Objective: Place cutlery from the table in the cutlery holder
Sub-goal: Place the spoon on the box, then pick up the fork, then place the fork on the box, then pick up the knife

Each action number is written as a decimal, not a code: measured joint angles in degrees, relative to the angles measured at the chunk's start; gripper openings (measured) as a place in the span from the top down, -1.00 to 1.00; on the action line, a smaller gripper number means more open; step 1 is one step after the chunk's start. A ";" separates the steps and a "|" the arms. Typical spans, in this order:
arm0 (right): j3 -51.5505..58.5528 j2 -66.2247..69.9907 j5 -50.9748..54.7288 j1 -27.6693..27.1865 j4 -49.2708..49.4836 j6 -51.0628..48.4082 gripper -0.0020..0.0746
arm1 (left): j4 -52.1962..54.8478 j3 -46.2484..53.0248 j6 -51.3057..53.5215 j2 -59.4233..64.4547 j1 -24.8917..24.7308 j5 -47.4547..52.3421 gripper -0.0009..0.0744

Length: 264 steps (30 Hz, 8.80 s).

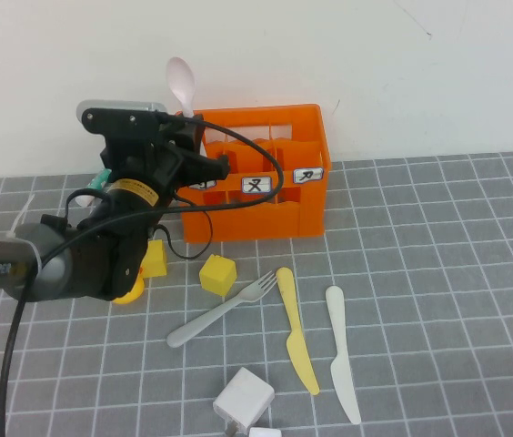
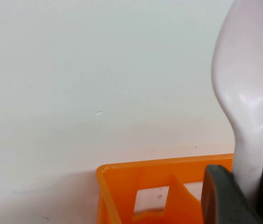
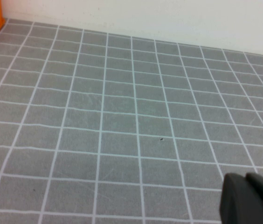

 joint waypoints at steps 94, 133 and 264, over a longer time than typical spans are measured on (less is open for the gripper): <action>0.00 0.00 0.10 0.00 0.00 0.00 0.95 | -6.80 -19.46 43.21 0.78 -7.51 96.96 0.05; 0.00 0.00 0.10 0.00 0.00 0.00 0.95 | -10.23 -22.93 38.97 8.07 -7.40 96.84 0.67; 0.00 0.00 0.10 0.00 0.00 0.00 0.95 | 6.28 42.34 6.62 -86.99 12.86 62.43 0.98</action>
